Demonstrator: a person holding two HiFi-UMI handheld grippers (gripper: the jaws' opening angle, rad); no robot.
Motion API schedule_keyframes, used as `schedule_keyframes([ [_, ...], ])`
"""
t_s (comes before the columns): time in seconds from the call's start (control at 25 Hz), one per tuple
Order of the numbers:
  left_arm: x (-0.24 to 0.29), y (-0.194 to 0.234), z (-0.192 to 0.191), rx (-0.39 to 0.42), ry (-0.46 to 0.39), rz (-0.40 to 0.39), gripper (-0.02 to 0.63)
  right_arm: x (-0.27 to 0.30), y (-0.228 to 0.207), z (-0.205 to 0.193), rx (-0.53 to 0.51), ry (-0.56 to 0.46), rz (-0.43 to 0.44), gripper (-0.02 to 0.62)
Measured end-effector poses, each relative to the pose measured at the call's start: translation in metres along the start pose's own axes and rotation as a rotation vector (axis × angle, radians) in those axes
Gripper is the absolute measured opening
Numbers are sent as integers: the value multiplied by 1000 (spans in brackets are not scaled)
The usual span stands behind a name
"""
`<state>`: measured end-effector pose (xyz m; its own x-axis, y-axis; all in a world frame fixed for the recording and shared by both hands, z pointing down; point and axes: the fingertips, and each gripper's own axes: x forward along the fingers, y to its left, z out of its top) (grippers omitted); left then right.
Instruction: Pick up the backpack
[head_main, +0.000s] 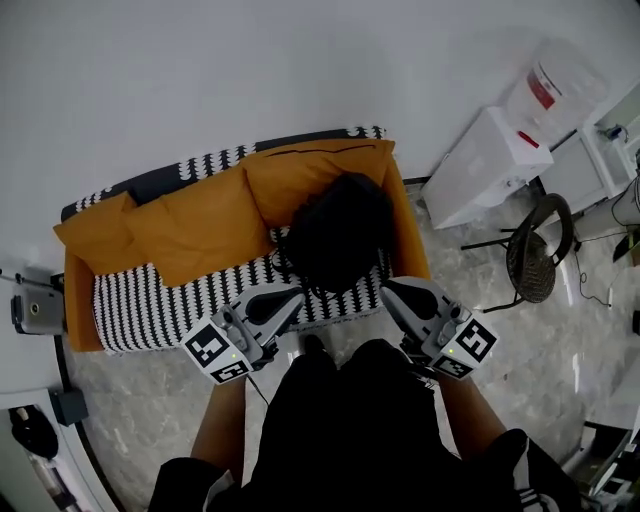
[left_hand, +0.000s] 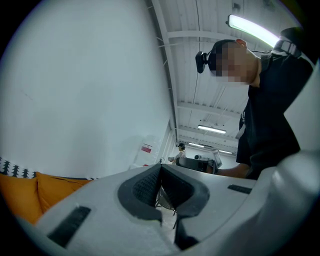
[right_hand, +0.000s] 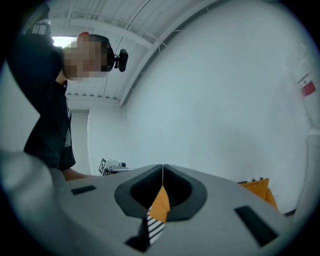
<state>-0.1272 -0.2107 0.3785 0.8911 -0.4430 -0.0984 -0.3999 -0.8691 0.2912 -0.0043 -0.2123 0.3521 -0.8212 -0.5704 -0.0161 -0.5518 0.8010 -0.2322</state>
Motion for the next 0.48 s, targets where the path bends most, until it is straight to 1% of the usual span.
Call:
schedule_keyframes([
  [0.12,5,12,-4,-16,6,-1,23,-4,-13,0,-2,7,-37,28],
  [0.24,19,22,-9,-10,36,-12,23,-8,-30,1,12,-1,-66,28],
  [0.4,45,31,-11,6,71,-21,23,-11,-54,-2,41,-6,-81,28],
  [0.48,57,38,-13,15,93,-15,23,-8,-65,1,74,-27,-76,28],
])
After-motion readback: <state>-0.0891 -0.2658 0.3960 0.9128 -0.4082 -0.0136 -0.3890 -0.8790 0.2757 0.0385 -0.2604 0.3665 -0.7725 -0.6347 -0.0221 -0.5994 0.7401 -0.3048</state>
